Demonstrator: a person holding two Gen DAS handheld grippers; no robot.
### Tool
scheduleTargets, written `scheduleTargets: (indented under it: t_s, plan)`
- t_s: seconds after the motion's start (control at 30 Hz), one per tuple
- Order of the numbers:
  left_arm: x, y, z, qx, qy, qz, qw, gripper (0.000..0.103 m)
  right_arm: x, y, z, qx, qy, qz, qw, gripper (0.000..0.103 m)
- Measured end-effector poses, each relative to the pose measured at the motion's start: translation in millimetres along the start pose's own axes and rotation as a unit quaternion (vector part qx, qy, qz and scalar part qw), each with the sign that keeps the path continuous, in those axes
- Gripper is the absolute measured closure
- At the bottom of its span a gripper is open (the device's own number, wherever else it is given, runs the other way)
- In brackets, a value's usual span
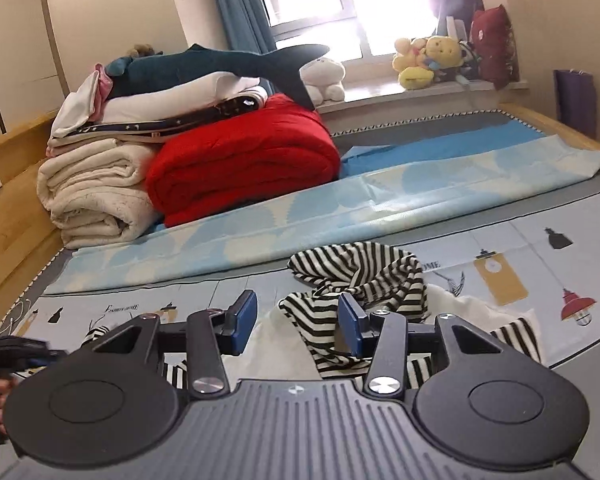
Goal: Fold small clothes
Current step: 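Grasp the other striped sleeve cuff with the left gripper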
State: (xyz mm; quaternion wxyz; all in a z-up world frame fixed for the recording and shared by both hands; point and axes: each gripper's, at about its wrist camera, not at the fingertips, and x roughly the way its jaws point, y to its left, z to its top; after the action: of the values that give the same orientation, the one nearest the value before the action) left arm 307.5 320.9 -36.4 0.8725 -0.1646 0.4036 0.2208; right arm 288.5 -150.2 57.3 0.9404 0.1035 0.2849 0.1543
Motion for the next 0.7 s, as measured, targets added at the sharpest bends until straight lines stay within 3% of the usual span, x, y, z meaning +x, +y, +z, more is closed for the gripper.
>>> scheduleTargets:
  t_s: [0.07,0.27,0.43,0.5,0.53,0.57,0.7]
  plan:
    - [17.2,-10.3,2.3,0.006,0.0,0.017,0.9998,0.049,6.8,-0.5,0.4,-0.002,0.011,0.003,1.0,0.055]
    - [51.0,-31.4,16.4,0.054,-0.012,0.071,0.9959,0.045,20.8,-5.9,-8.1,-0.018,0.046,0.011,0.999,0.055]
    - [71.4,-20.3,23.4,0.043,0.004,0.087,0.9953,0.045,28.3,-5.5,-12.0,-0.049,0.064,0.01,0.997,0.055]
    - [73.6,-17.7,25.0,0.048,0.008,0.081,0.9955,0.055,33.4,-4.8,-13.4,-0.053,0.074,0.006,0.996,0.055]
    - [73.1,-17.1,25.1,0.059,0.004,0.085,0.9946,0.085,35.3,-4.9,-13.7,-0.05,0.077,0.007,0.996,0.055]
    - [72.1,-17.0,24.8,0.07,0.003,0.088,0.9937,0.1,37.2,-6.3,-13.6,-0.042,0.082,0.008,0.996,0.055]
    - [49.6,-12.0,28.7,0.057,-0.007,0.075,0.9955,0.101,42.8,-9.5,-15.3,-0.013,0.093,0.008,0.996,0.055]
